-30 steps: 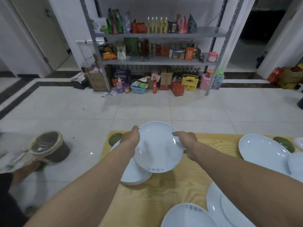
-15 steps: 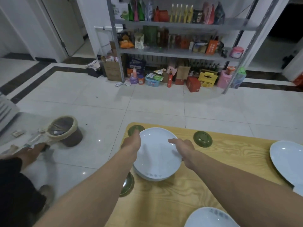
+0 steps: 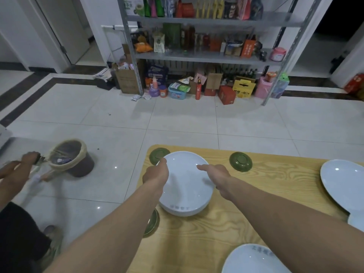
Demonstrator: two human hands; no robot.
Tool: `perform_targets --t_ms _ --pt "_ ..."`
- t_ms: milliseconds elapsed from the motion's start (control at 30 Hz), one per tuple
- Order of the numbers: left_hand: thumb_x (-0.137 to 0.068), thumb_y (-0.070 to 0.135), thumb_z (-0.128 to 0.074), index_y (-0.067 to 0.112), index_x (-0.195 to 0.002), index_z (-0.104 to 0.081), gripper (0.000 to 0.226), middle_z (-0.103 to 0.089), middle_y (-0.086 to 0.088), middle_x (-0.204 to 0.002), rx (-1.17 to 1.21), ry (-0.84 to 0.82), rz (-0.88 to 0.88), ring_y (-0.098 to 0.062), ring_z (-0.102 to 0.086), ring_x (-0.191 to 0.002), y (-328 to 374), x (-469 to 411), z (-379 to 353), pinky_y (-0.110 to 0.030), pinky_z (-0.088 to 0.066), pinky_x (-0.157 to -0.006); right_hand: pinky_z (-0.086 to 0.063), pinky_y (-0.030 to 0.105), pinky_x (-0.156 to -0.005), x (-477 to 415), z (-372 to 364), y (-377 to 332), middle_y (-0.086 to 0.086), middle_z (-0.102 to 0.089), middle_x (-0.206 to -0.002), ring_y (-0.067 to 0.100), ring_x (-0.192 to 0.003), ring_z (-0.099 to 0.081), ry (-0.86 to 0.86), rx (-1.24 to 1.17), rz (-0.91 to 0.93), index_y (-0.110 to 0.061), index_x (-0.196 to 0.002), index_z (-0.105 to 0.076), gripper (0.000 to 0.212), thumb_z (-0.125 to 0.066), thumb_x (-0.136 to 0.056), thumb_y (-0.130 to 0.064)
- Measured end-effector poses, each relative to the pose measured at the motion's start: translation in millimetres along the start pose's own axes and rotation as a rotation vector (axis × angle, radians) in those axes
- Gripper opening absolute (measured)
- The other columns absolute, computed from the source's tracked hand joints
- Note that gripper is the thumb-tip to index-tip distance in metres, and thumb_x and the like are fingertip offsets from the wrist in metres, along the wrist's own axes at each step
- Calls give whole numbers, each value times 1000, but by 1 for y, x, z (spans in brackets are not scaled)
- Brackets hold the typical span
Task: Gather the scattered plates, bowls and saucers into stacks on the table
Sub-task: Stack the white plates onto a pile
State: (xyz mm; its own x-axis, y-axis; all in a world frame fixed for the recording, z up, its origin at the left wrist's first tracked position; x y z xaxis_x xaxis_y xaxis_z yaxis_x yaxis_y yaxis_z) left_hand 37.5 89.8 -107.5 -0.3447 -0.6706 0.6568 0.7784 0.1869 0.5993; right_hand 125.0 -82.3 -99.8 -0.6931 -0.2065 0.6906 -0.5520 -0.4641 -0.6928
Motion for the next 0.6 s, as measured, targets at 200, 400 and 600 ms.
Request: perform_targets --t_ms 200,400,600 --pt "-97 46 -40 5 -132 -49 55 -51 -10 -134 -307 107 -293 -31 -42 -127 35 32 -20 -45 -43 -100 -38 41 -95 16 47 -4 13 -50 -139 33 -127 -47 191 -7 -6 -4 -140 -43 60 -64 -91 -31" --pt "-95 42 -43 3 -116 -53 46 -54 -4 -93 -248 -298 -308 -30 -59 -100 58 98 -100 -37 -49 -89 -43 45 -93 53 128 16 13 -51 -122 35 -118 -51 335 -77 -105 -6 -139 -45 54 -61 -93 -29" --pt "-94 46 -46 7 -123 -50 48 -55 -10 -111 -330 -504 -196 -30 -55 -102 25 150 -169 -36 -40 -77 -41 50 -88 90 187 78 19 -47 -127 40 -115 -50 369 -91 -283 -3 -142 -40 58 -60 -93 -28"
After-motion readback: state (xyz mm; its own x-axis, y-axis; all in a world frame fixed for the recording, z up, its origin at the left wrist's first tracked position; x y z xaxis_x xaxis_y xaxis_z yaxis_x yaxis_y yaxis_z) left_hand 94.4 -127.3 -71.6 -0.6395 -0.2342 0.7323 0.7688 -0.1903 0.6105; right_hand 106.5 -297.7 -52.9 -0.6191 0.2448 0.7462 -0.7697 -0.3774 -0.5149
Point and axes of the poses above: each hand's wrist, its own x-axis away from the middle knuckle, its own z-axis out of the back of the hand, y = z × x, the point moved 4 cm from there along -x, towards the middle knuckle
